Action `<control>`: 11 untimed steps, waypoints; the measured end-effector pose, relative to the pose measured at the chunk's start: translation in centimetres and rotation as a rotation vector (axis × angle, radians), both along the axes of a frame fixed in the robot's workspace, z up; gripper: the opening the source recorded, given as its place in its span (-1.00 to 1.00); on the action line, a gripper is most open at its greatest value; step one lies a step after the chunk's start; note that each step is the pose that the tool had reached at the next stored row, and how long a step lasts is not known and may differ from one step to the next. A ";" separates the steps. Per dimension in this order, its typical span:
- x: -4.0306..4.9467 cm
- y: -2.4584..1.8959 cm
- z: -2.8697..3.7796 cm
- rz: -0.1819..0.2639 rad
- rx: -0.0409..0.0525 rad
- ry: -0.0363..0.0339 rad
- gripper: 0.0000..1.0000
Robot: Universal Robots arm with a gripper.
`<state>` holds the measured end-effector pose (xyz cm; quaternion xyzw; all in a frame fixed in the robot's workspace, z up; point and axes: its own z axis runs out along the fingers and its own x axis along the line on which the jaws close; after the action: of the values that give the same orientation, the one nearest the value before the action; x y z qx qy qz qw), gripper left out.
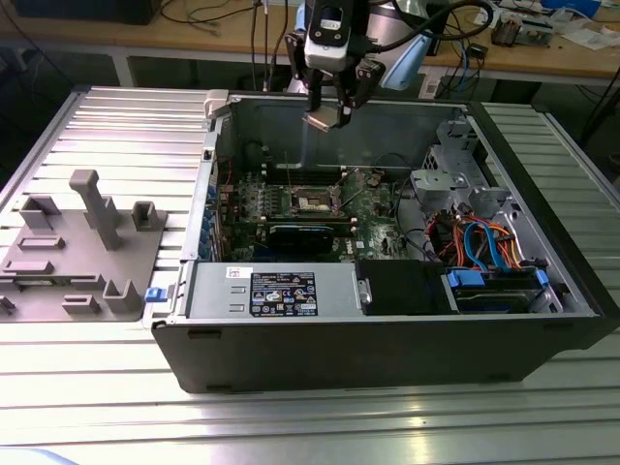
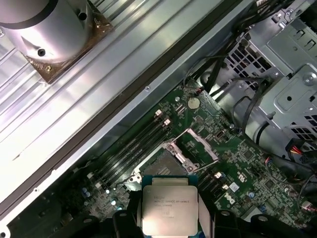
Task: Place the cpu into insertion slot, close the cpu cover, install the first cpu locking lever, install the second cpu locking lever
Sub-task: 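Place the cpu into insertion slot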
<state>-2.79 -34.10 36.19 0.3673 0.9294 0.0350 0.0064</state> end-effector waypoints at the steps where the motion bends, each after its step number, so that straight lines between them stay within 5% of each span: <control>1: 0.01 0.00 -0.01 -0.009 0.0000 0.0001 0.08; 11: 0.08 0.00 -0.10 -0.073 -0.0003 0.0002 0.08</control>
<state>-2.71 -34.10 36.09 0.4010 0.9154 0.0346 0.0077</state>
